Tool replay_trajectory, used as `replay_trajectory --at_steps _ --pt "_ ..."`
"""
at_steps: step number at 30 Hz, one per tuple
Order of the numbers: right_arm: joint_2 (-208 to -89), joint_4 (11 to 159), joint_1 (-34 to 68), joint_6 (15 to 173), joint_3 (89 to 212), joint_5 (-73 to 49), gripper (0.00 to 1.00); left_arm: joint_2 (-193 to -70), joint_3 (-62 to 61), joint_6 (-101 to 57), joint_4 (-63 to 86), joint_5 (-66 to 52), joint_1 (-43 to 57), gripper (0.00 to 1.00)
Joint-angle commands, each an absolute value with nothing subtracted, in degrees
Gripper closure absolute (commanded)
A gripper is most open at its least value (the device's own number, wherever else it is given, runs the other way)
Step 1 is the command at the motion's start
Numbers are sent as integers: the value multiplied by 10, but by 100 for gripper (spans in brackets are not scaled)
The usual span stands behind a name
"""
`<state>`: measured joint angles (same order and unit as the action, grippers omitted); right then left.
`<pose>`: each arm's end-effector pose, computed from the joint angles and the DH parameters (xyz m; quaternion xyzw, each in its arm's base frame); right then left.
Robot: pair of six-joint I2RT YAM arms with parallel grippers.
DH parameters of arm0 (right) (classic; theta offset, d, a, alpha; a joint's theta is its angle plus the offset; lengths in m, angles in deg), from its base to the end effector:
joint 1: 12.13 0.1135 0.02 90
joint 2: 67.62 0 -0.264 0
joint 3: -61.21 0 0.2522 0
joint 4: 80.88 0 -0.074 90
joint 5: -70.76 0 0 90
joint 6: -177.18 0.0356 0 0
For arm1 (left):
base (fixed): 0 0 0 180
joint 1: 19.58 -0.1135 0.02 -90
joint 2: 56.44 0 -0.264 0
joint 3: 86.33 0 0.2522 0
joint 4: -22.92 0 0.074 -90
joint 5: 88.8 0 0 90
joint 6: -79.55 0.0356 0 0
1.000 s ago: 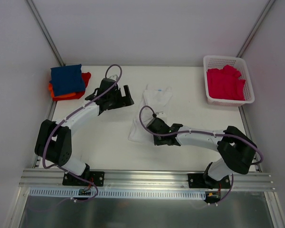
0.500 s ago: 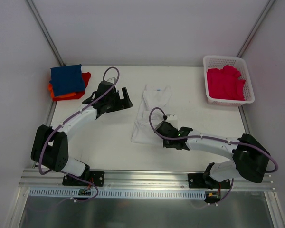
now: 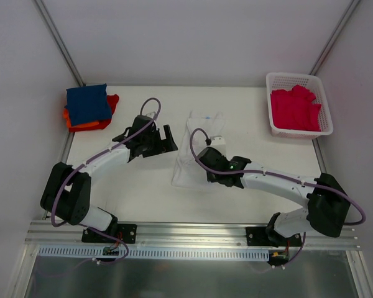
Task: Fold and stack the t-shirts
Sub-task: Fold the tshirt
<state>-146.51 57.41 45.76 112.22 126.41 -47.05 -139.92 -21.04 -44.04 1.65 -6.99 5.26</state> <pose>0.1597 0.2233 0.2260 -0.1935 0.9092 0.0192 0.3682 0.2828 -0.1365 0.2276 -0.0384 0.9017 -0.2642 0.3401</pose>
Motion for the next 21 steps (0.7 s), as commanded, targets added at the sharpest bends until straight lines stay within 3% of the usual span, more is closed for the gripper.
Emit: replay_trajectory --at_steps 1,5,9,21 --pt "-1499 570 454 1077 1326 -482 90 -1387 -228 -455 38 -79 70 1" --pt "-1544 574 447 1043 1370 -460 88 -1376 -255 -463 40 -76 81 1" --pt "-1581 589 442 1036 1389 -438 100 -1354 -283 -468 39 -71 90 1" --pt "-1666 615 428 1022 1453 -393 100 -1312 -347 -483 34 -73 119 1"
